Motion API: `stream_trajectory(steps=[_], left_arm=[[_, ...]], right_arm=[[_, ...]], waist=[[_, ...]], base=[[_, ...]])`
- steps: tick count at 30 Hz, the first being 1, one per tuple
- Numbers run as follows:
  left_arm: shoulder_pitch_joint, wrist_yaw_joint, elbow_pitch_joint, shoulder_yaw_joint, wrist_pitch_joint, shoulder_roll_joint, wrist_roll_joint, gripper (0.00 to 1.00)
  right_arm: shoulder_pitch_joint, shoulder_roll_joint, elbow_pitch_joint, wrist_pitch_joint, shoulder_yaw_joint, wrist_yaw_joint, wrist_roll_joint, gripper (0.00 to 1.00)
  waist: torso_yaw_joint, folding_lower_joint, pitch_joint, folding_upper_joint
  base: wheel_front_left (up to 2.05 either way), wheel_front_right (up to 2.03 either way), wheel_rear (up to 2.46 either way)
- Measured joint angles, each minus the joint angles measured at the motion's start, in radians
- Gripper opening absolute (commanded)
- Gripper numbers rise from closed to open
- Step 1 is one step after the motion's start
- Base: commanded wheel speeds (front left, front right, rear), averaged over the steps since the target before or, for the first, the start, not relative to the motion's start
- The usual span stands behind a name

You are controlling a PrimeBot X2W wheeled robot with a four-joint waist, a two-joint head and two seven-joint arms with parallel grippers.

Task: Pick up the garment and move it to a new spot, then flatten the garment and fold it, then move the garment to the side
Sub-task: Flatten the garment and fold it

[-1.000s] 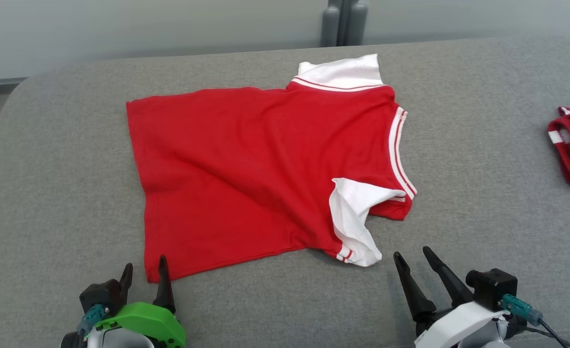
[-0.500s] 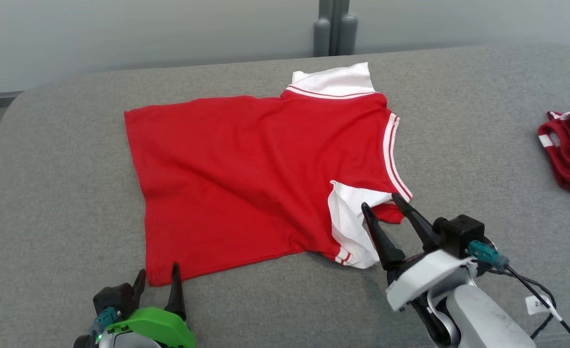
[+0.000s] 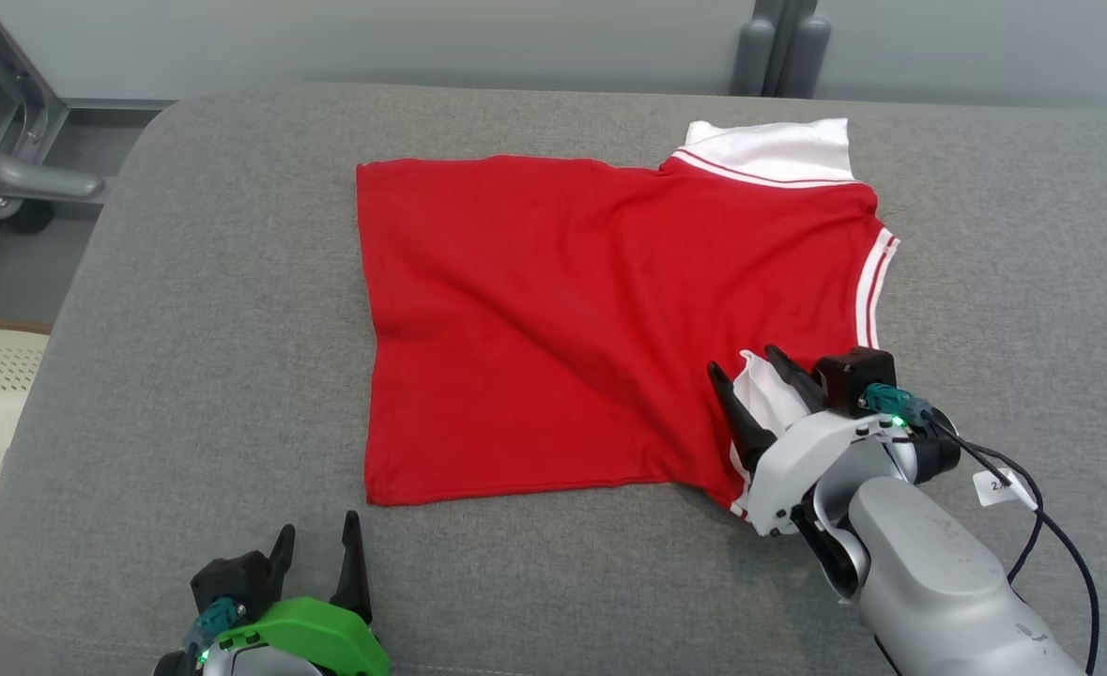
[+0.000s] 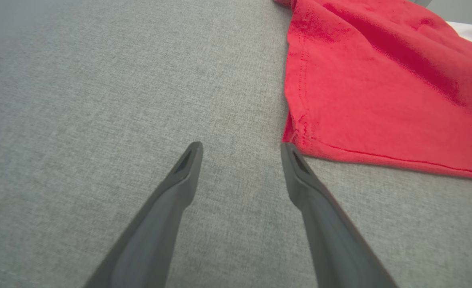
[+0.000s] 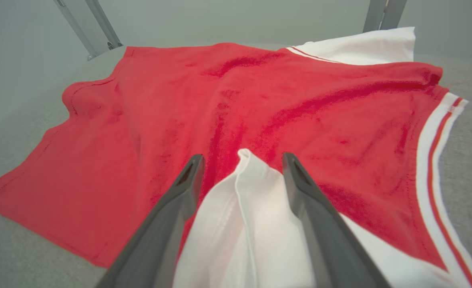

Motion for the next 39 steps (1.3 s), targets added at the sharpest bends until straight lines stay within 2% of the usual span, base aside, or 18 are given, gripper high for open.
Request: stream_trajectory(steps=[1, 2, 3, 4, 8, 11, 14, 15, 16, 17, 18, 21, 23, 29, 35, 39], left_arm=[[0.000, 0.002, -0.002, 0.000, 0.000, 0.000, -0.002, 1.00], [0.001, 0.002, -0.004, 0.001, 0.000, 0.000, -0.002, 1.00], [0.002, 0.003, -0.006, 0.003, 0.000, 0.000, -0.002, 1.00], [0.004, 0.005, -0.007, 0.004, 0.000, 0.000, -0.002, 1.00], [0.004, 0.002, -0.024, 0.012, 0.000, 0.000, 0.000, 1.00], [0.004, 0.000, -0.040, 0.024, 0.000, -0.001, 0.013, 1.00], [0.006, -0.001, -0.051, 0.042, 0.000, 0.000, 0.028, 1.00], [0.006, -0.003, -0.054, 0.046, 0.000, 0.000, 0.031, 1.00], [0.006, -0.005, -0.057, 0.051, 0.000, 0.000, 0.036, 1.00], [0.006, -0.008, -0.057, 0.053, 0.000, 0.000, 0.039, 1.00], [0.006, -0.009, -0.057, 0.054, 0.000, 0.000, 0.040, 1.00], [0.005, -0.011, -0.063, 0.061, 0.000, -0.001, 0.046, 1.00], [0.004, -0.013, -0.060, 0.067, 0.000, -0.001, 0.048, 1.00], [0.004, -0.016, -0.038, 0.064, 0.000, -0.001, 0.047, 1.00], [0.004, -0.016, -0.034, 0.055, 0.000, -0.001, 0.053, 1.00], [0.002, -0.017, -0.040, 0.039, 0.000, -0.001, 0.053, 1.00]], right_arm=[[-0.007, 0.004, 0.025, -0.001, -0.003, 0.000, -0.006, 0.55], [-0.012, 0.007, 0.046, -0.001, -0.004, 0.000, -0.011, 0.55], [-0.017, 0.011, 0.063, -0.004, -0.007, 0.000, -0.013, 0.19], [-0.022, 0.014, 0.078, -0.004, -0.007, 0.000, -0.021, 0.00], [-0.020, 0.022, 0.067, -0.014, -0.033, 0.000, -0.016, 0.00], [0.025, 0.017, -0.066, -0.018, -0.073, 0.000, -0.019, 0.00], [0.150, -0.002, -0.211, -0.018, -0.116, 0.000, -0.024, 0.00], [0.198, -0.009, -0.253, -0.018, -0.130, 0.000, -0.026, 0.02], [0.244, -0.013, -0.295, -0.018, -0.153, 0.000, -0.025, 0.29], [0.289, -0.019, -0.338, -0.018, -0.175, 0.000, -0.025, 0.73], [0.333, -0.025, -0.378, -0.018, -0.202, 0.000, -0.026, 1.00], [0.460, -0.032, -0.478, -0.018, -0.302, 0.000, -0.023, 1.00], [0.508, -0.034, -0.516, -0.018, -0.334, 0.000, -0.024, 1.00], [0.506, -0.035, -0.535, -0.018, -0.341, 0.000, -0.048, 1.00], [0.400, -0.030, -0.479, -0.018, -0.303, 0.000, -0.065, 1.00], [0.300, -0.037, -0.402, -0.018, -0.276, 0.000, -0.081, 1.00]], waist=[[0.007, 0.0000, 0.003, 0.0000], [0.011, 0.0000, 0.007, 0.0000], [0.014, 0.0000, 0.011, 0.0000], [0.014, 0.0000, 0.014, 0.0000], [-0.005, 0.0000, 0.018, 0.0000], [-0.034, 0.0000, 0.017, 0.0000], [-0.077, 0.0000, 0.015, 0.0000], [-0.094, 0.0000, 0.013, 0.0000], [-0.112, 0.0000, 0.011, 0.0000], [-0.132, 0.0000, 0.008, 0.0000], [-0.151, 0.0000, 0.006, 0.0000], [-0.208, 0.0000, -0.002, 0.0000], [-0.245, 0.0000, -0.006, 0.0001], [-0.324, 0.0000, -0.026, 0.0000], [-0.317, 0.0000, -0.045, 0.0000], [-0.278, 0.0000, -0.051, 0.0000]], base=[[0.00, 0.00, 0.00], [0.00, 0.00, 0.00], [0.00, 0.00, 0.00], [0.00, 0.00, 0.00], [0.00, 0.00, 0.00], [0.00, 0.00, 0.00], [0.00, 0.00, 0.00], [0.00, 0.00, 0.00], [0.00, 0.00, 0.00], [0.00, 0.00, 0.00], [0.00, 0.00, 0.00], [0.00, 0.00, 0.00], [0.00, 0.00, 0.00], [0.00, 0.00, 0.00], [0.00, 0.00, 0.00], [0.00, 0.00, 0.00]])
